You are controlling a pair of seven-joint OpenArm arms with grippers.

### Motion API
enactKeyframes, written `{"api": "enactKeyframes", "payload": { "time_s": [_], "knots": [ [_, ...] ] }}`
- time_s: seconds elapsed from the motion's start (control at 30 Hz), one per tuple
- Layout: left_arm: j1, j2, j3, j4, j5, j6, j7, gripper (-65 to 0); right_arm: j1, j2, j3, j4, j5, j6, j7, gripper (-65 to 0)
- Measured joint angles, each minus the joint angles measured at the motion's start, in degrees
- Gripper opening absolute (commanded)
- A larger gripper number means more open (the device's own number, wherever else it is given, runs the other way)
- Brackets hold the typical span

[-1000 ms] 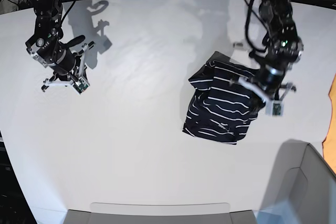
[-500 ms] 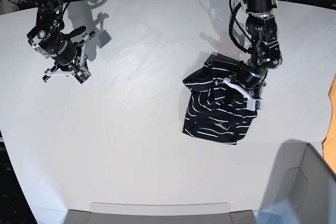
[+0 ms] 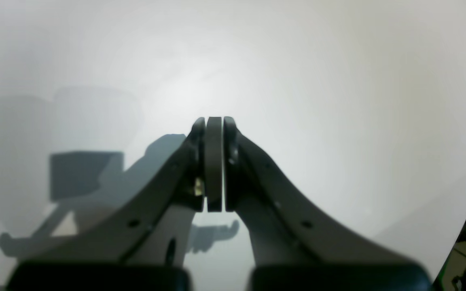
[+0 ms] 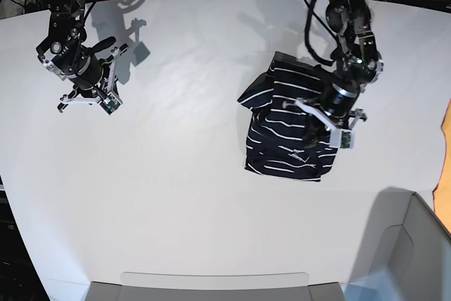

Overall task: Fold the T-shirt properly
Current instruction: 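Regrasp the bundle with the left gripper and slide it toward the table corner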

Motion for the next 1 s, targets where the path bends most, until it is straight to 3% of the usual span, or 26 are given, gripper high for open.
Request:
{"api": "enactKeyframes", "payload": {
  "time_s": [0.17, 0.4, 0.53, 0.63, 0.87, 1.0],
  "knots": [
    [2.32, -0.59, 4.09, -3.28, 0.28, -0.39, 4.50, -65.0, -0.20, -0.02, 0.11, 0.00, 0.00, 0.00, 0.00, -65.0],
    [5.14, -1.40, 11.19, -8.44, 0.00, 0.15, 3.56, -65.0, -0.02, -0.02, 0.00, 0.00, 0.02, 0.00, 0.00, -65.0],
    [1.60, -1.73, 9.77, -18.12, -3.63, -2.73, -1.84, -65.0, 0.00, -0.02, 0.00, 0.00, 0.04, 0.00, 0.04, -65.0],
    [-1.33, -2.36, 4.44, -20.44, -1.01, -0.74, -0.48, -65.0, -0.33, 0.02, 0.00, 0.00, 0.02, 0.00, -0.02, -65.0],
    [1.01, -3.48, -1.05, -4.35, 1.29, 0.59, 9.70, -65.0, -0.66, 0.46, 0.20, 0.00, -0.02, 0.00, -0.02, -65.0],
    [-0.42, -2.78, -0.72, 6.40, 0.13, -0.07, 8.11, -65.0, -0.59, 0.24, -0.02, 0.00, 0.02, 0.00, 0.02, -65.0]
  ]
}}
